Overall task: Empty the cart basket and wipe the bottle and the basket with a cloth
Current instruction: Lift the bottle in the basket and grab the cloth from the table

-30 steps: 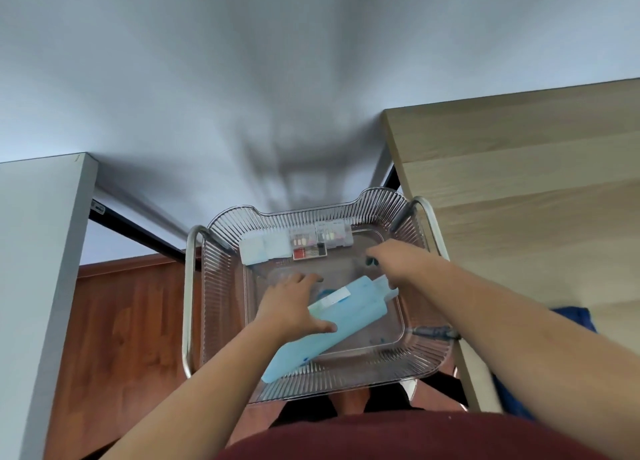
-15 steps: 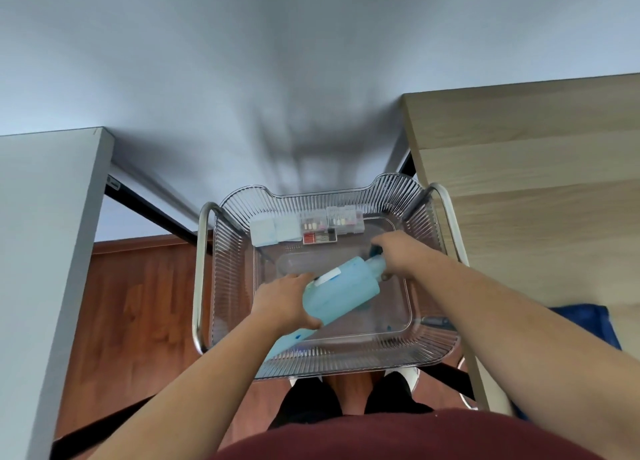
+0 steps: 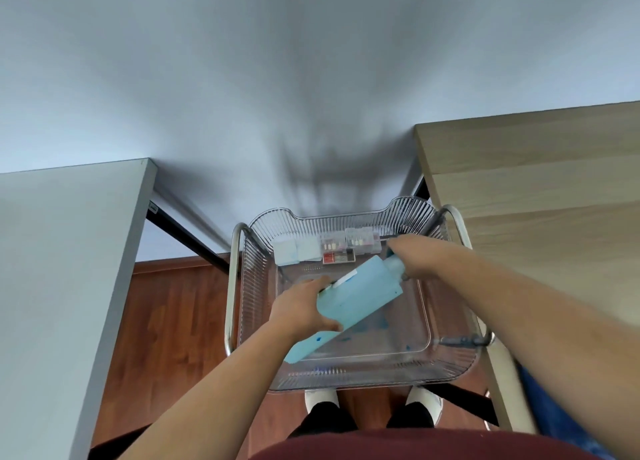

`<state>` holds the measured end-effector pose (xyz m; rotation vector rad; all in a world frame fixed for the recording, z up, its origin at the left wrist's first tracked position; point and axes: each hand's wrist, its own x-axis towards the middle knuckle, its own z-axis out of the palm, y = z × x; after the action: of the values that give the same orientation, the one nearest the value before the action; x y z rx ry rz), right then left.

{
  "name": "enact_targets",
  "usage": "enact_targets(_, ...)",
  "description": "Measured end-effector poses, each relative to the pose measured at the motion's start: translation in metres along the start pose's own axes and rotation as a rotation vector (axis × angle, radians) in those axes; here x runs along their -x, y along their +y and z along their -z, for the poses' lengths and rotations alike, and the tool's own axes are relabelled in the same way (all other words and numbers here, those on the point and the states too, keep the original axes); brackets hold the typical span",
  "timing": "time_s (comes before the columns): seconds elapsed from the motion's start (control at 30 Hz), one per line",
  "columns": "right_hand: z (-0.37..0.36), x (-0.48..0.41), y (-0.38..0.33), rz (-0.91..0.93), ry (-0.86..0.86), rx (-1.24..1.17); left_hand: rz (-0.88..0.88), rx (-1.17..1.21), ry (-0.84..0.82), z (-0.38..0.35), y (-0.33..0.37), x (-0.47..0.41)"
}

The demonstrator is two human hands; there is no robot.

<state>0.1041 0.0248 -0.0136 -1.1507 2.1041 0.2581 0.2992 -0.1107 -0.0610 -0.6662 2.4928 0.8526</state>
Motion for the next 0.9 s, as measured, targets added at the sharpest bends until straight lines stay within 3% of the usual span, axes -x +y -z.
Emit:
enact_targets(0.17, 0.048, 0.042, 0.001, -0.030, 0.134, -0.151, -0.100, 0.146, 0.087, 0.010, 0.006, 0.002)
enact_targets(0.37, 0.071, 0.086, -0.021, 0.114, 0.346, -0.296, -0.193, 0.301, 0.251, 0.012, 0.025, 0.012)
enact_targets(0.67, 0.046, 0.116, -0.060, 0.287, 0.453, -0.305, -0.083, 0.566, 0.348, -0.015, 0.043, 0.045)
enact_targets(0.9, 0.029, 0.119, -0.059, 0.310, 0.513, -0.344, -0.008, 0.701, 0.365, -0.023, 0.053, 0.061)
